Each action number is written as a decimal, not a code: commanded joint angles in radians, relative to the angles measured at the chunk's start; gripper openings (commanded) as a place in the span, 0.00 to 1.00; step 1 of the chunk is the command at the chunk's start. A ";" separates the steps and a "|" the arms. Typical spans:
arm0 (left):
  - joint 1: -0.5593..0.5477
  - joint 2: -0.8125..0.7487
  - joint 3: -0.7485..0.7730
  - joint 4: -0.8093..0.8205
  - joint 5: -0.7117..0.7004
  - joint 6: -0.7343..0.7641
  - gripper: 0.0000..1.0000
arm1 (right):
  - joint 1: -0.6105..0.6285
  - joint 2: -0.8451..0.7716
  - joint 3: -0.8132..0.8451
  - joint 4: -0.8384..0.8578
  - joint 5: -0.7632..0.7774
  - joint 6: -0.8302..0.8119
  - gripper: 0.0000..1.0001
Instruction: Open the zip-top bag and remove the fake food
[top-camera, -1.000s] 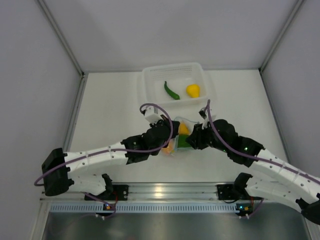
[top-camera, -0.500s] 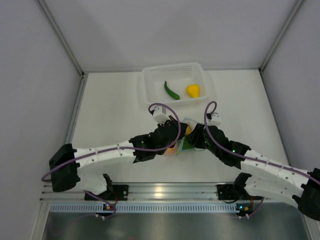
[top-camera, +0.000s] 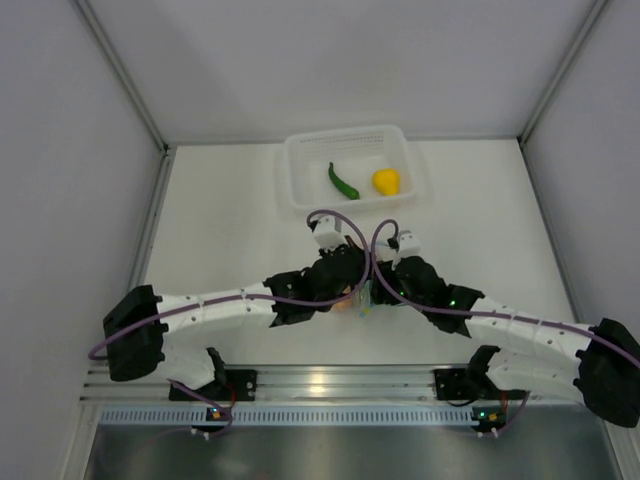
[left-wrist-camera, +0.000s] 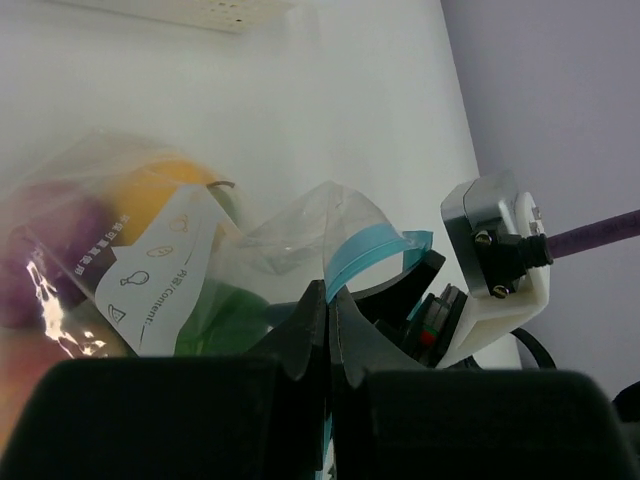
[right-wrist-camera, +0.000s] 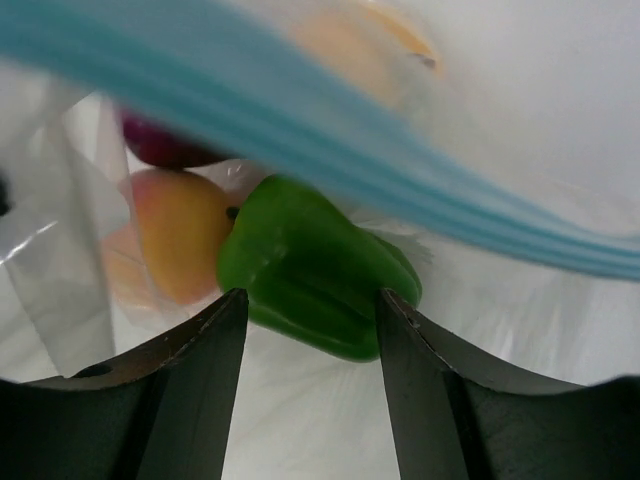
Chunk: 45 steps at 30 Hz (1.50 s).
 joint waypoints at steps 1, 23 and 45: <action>-0.003 -0.038 -0.016 0.040 0.026 0.094 0.00 | 0.011 -0.042 0.001 0.092 -0.121 -0.204 0.55; 0.088 -0.043 -0.041 0.040 0.244 0.121 0.00 | 0.009 0.173 0.027 0.237 -0.248 -0.539 0.73; 0.134 -0.094 -0.113 0.039 0.238 0.098 0.00 | 0.037 0.109 0.017 0.274 -0.145 -0.446 0.27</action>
